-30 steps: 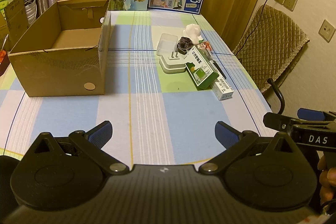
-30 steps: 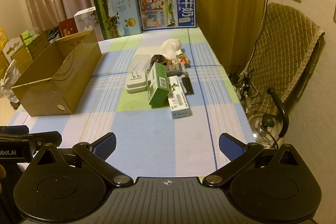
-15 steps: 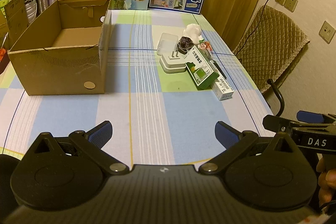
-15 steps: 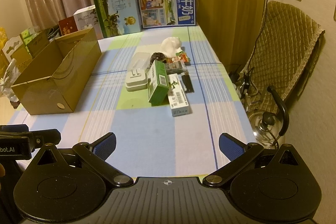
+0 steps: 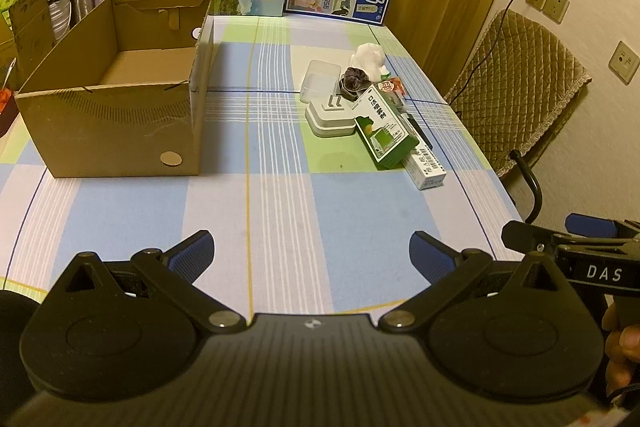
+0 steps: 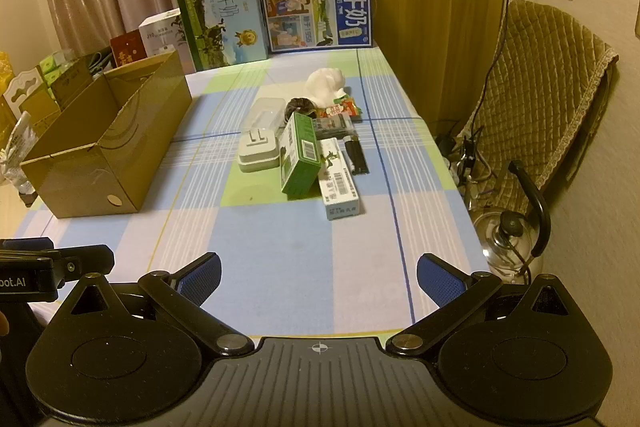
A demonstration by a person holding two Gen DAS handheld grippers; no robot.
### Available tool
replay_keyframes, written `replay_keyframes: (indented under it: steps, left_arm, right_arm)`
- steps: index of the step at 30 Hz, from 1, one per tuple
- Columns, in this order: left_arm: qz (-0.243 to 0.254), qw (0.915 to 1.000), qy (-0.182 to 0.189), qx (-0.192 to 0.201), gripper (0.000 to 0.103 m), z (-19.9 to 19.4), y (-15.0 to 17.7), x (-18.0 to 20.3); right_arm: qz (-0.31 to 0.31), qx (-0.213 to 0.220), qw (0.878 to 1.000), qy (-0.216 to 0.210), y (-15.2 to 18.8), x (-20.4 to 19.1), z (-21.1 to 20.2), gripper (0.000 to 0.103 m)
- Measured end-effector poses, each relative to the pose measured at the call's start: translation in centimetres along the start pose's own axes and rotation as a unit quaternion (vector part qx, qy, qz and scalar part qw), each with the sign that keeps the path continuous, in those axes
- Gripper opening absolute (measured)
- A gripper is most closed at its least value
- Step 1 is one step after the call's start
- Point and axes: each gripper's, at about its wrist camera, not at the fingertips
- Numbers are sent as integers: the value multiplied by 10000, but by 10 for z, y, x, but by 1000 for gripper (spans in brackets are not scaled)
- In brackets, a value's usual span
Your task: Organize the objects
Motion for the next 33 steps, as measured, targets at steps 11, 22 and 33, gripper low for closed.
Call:
replay_keyframes:
  steps: [11, 22, 33]
  left_arm:
    - [-30, 10000, 12, -19, 102, 0, 1, 0]
    - [-112, 9999, 19, -84, 102, 5, -1, -4]
    - [-173, 9997, -73, -185, 102, 45, -29, -12]
  right_arm:
    - [5, -3, 10000, 5, 0, -1, 0, 101]
    - [19, -59, 10000, 33, 1, 3, 9, 101]
    - [-94, 37, 9999, 97, -31, 13, 49, 101]
Point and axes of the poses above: each gripper's, at about its wrist camera, not at the fingertips, and z roughly the way its jaws point, x to its right, y to its underside, and after that the axes turned 6 degrees about z, right-handed
